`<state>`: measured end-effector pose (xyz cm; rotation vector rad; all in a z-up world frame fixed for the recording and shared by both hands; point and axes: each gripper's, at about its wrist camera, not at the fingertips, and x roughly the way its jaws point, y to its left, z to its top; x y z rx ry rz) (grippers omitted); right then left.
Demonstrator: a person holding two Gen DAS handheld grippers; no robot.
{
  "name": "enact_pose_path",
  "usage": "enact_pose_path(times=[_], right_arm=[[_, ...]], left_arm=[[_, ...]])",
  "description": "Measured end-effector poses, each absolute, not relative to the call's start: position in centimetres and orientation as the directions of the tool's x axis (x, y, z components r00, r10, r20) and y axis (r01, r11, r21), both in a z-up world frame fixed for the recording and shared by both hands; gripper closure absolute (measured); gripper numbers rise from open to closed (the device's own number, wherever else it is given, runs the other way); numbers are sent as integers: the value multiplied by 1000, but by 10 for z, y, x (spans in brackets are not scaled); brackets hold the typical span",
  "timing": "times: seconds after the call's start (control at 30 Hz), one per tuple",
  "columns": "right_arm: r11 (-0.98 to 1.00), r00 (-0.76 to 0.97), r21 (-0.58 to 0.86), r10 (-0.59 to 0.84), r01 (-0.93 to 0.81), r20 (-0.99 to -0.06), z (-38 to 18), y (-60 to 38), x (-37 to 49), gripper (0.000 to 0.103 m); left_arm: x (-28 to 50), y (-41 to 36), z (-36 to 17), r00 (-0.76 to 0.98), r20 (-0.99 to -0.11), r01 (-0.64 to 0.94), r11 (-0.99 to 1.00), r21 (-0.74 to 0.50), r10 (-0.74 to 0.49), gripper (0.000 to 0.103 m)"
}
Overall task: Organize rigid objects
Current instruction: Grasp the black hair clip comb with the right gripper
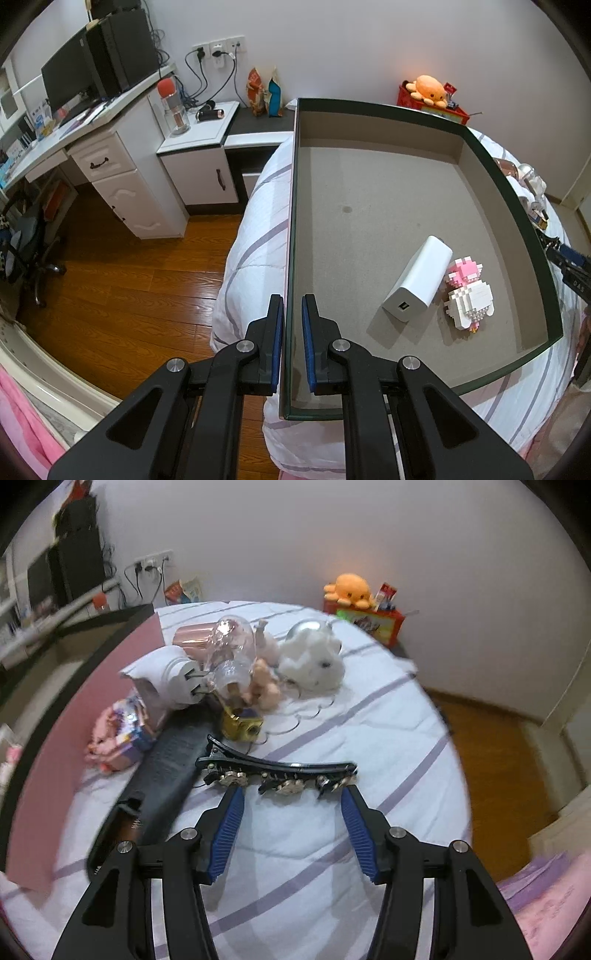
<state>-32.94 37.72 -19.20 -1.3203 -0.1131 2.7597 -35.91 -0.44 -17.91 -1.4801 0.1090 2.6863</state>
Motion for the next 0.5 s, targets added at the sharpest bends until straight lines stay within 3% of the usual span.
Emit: enact_pose_path(times=[0.07, 0.33, 0.5], right_arm=[[-991, -622, -124, 126, -46, -773, -191, 378, -333, 26], [-987, -610, -162, 124, 7, -782, -192, 393, -353, 25], [-998, -591, -39, 4, 46, -806, -199, 403, -355, 25]], left_arm=[[-359, -5, -179, -533, -846, -98, -995, 27, 29, 93], [-359, -4, -178, -533, -846, -98, -995, 31, 26, 93], [-359, -3, -179, -533, -845, -99, -995, 28, 29, 93]])
